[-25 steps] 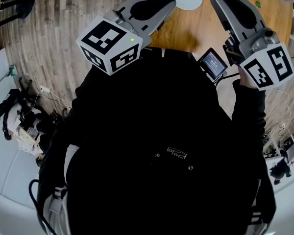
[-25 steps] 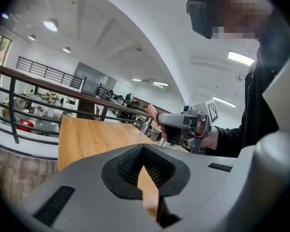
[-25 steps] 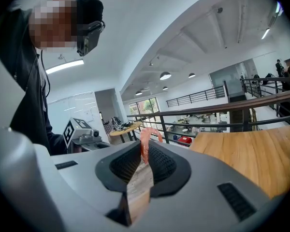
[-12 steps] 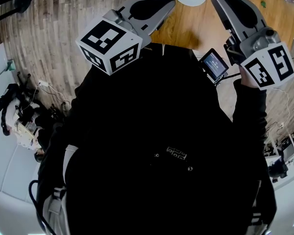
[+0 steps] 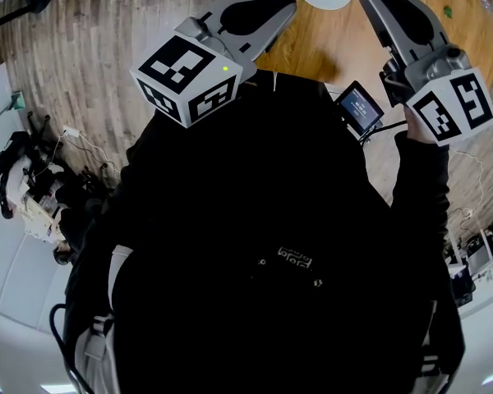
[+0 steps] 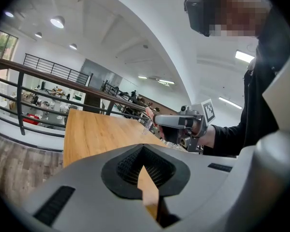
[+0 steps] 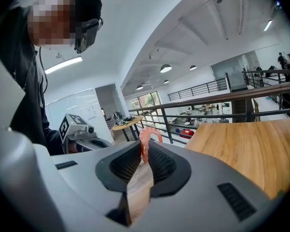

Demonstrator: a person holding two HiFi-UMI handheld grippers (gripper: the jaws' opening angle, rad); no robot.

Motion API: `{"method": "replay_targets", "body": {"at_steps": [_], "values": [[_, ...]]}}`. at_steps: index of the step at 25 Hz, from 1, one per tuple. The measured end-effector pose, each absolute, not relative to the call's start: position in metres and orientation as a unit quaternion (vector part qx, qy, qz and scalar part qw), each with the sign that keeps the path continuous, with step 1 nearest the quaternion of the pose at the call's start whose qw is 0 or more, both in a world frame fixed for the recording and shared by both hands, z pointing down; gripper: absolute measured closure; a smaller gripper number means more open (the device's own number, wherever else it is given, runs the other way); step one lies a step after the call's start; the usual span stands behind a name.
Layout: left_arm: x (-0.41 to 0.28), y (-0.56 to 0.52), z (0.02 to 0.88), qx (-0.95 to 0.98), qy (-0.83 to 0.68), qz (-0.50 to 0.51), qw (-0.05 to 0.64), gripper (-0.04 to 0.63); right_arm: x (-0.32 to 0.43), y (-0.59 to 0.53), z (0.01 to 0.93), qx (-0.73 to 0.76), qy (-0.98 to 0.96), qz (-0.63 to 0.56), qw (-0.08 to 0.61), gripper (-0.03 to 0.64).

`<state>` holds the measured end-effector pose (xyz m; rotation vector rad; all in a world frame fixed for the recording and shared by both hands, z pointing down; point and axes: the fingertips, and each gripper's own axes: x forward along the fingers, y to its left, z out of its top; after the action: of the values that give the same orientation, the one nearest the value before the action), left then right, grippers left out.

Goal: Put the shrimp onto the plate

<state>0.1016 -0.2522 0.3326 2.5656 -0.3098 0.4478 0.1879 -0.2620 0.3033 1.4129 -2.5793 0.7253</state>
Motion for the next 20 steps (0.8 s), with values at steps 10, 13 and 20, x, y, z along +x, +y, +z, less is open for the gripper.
{"method": "replay_targets", "body": {"at_steps": [10,13,20], "values": [[0.094,-0.252,0.340,0.938,-0.148,0.165,0.266,0.597,0.202,-0.275,0.320,0.455,-0.855,0.239,0.072,0.558],[0.092,-0.247,0.333,0.937,-0.160,0.163,0.266,0.597,0.204,-0.272,0.317,0.450,-0.858,0.234,0.082,0.558],[0.079,-0.224,0.315,0.934,-0.181,0.157,0.266,0.598,0.200,-0.257,0.309,0.442,-0.862,0.232,0.092,0.558]]}}
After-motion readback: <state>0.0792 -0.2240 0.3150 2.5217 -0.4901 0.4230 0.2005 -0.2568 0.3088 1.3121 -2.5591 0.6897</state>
